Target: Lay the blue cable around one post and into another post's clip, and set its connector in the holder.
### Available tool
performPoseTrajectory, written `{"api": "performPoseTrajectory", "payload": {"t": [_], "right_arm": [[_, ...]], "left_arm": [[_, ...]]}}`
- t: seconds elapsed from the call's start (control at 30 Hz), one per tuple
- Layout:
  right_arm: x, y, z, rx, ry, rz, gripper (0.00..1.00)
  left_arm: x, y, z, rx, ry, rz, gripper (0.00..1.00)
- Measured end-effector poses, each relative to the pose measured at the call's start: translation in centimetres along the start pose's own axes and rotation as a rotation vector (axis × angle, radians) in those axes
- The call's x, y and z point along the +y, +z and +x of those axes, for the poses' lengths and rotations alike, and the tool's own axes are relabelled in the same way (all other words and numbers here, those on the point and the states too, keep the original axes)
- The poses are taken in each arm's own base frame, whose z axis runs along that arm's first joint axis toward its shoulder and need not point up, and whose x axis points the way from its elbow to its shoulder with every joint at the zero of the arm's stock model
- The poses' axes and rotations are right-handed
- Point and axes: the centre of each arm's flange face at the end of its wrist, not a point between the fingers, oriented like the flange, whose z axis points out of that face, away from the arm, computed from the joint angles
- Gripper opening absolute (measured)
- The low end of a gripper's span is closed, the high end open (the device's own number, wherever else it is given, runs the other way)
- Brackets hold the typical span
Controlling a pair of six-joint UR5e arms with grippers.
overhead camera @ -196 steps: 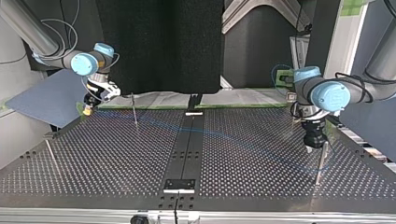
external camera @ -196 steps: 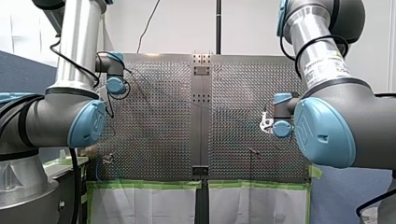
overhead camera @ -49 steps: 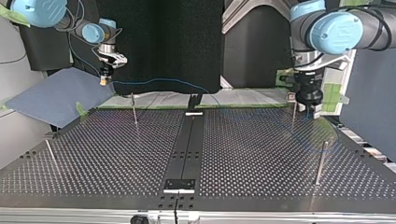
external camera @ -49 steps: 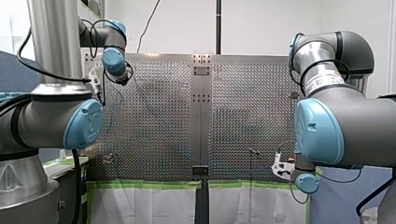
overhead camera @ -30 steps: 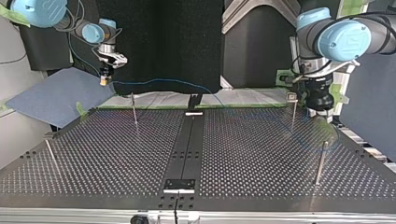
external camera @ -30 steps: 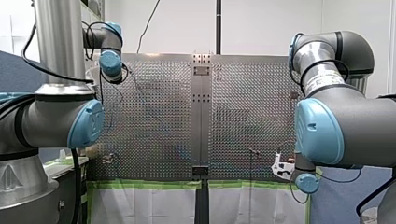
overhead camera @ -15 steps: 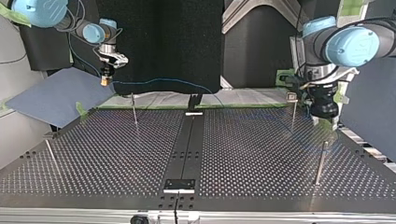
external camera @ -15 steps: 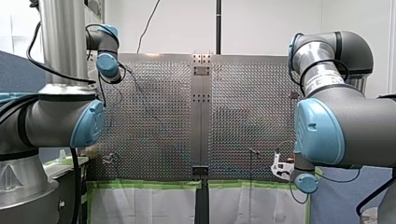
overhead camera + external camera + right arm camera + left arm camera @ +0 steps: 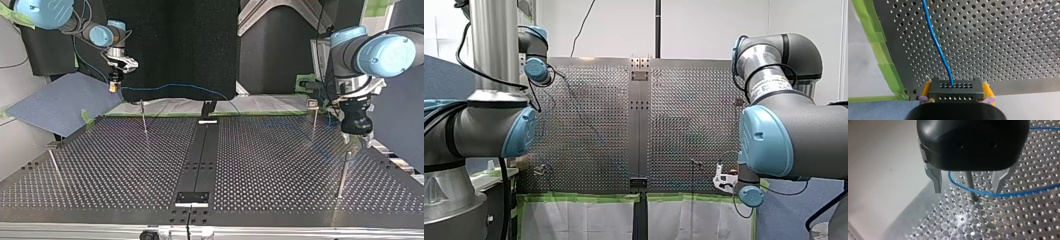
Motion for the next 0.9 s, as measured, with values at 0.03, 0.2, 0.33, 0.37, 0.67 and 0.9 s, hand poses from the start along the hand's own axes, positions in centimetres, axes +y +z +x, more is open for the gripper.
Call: {"api": "performPoseTrajectory", "payload": {"t": [0.03,0.2,0.33,0.37,0.67,0.9], "right_arm": [[0.0,0.0,0.0,0.000,-0.001,0.000,0.00],[-0.1,0.0,0.0,-0.003,-0.005,0.001,0.00],[-0.1,0.0,0.0,-0.004,-0.006,0.001,0.00],[-0.1,0.0,0.0,-0.004,-0.006,0.001,0.00],[-0.4,0.1,0.0,-0.001,-0.007,0.008,0.00],[-1.0,0.1,-0.1,-0.001,-0.010,0.016,0.00]], "left_arm": [[0.1,0.1,0.2,0.006,-0.005,0.000,0.99],[0.8,1.0,1.1,0.035,-0.012,0.000,0.99],[1.1,1.4,0.9,0.026,-0.009,-0.013,0.99],[1.1,1.5,0.8,0.024,-0.008,-0.015,0.99],[2.0,2.8,1.0,0.033,0.012,-0.030,0.99],[1.7,4.4,1.2,0.065,0.053,-0.029,0.99]]}}
